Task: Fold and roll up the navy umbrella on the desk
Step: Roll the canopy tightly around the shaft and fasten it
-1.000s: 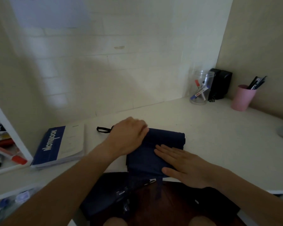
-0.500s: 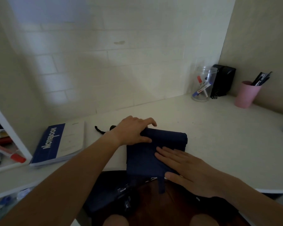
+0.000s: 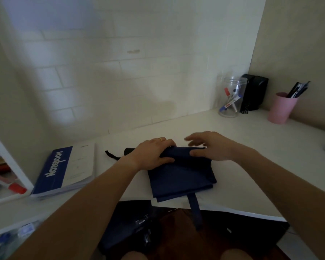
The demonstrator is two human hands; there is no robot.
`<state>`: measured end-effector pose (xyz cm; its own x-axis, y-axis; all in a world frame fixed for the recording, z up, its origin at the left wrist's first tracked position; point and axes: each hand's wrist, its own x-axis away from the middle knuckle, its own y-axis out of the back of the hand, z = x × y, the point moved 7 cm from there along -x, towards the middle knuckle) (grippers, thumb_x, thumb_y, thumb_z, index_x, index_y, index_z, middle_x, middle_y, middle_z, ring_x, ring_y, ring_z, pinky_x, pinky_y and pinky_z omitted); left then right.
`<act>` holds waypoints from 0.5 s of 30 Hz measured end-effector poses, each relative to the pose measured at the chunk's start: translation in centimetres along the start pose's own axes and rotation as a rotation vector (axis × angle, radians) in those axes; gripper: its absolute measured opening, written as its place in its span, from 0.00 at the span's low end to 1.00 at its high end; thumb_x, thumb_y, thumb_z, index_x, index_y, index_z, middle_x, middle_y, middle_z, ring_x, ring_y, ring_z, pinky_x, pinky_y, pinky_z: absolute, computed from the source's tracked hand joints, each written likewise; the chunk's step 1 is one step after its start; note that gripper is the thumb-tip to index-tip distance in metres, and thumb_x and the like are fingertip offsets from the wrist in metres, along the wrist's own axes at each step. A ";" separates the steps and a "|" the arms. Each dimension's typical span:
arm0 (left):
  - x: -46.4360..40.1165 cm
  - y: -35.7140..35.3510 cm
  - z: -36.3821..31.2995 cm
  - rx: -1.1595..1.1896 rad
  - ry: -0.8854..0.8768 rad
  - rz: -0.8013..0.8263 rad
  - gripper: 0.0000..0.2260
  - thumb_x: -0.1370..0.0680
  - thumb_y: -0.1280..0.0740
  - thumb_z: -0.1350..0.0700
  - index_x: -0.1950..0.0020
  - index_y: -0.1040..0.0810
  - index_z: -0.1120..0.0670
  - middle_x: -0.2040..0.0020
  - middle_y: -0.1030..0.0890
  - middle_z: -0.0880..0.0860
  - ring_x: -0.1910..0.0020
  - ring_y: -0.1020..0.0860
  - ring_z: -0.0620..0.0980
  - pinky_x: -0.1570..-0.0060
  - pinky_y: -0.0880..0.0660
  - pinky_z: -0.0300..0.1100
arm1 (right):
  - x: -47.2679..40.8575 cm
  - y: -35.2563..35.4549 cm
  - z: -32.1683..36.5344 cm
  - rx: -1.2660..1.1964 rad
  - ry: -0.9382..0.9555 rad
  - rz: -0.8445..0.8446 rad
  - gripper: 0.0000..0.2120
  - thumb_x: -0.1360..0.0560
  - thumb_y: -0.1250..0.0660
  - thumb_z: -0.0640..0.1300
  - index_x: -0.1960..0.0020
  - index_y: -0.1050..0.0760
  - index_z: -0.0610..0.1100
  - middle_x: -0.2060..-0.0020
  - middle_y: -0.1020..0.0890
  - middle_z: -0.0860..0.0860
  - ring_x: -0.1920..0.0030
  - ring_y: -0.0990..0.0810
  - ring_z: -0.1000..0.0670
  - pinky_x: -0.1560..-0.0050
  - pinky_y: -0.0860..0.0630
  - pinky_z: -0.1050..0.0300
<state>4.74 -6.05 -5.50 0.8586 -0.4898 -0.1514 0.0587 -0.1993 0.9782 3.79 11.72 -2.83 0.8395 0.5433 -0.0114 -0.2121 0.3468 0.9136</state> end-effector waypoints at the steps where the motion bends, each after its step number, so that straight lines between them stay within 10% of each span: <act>1: 0.1 0.1 -0.1 -0.024 -0.010 -0.035 0.18 0.20 0.34 0.40 0.33 0.28 0.46 0.45 0.22 0.49 0.48 0.22 0.51 0.48 0.24 0.50 | -0.7 -0.3 -0.4 -0.052 0.003 0.067 0.20 0.24 0.28 0.50 0.33 0.23 0.52 0.39 0.17 0.53 0.39 0.19 0.53 0.33 0.24 0.50; 15: 2.6 1.3 0.9 0.099 0.015 -0.029 0.20 0.19 0.35 0.43 0.30 0.24 0.49 0.36 0.18 0.49 0.41 0.22 0.49 0.37 0.26 0.49 | 0.5 -1.2 -0.4 0.035 0.285 -0.171 0.13 0.29 0.22 0.47 0.46 0.21 0.51 0.48 0.18 0.54 0.50 0.20 0.53 0.45 0.21 0.52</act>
<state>6.60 -8.39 -4.73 0.8649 -0.4699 -0.1765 0.0338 -0.2964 0.9545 4.26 11.92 -4.12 0.6868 0.6732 -0.2741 -0.0588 0.4274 0.9022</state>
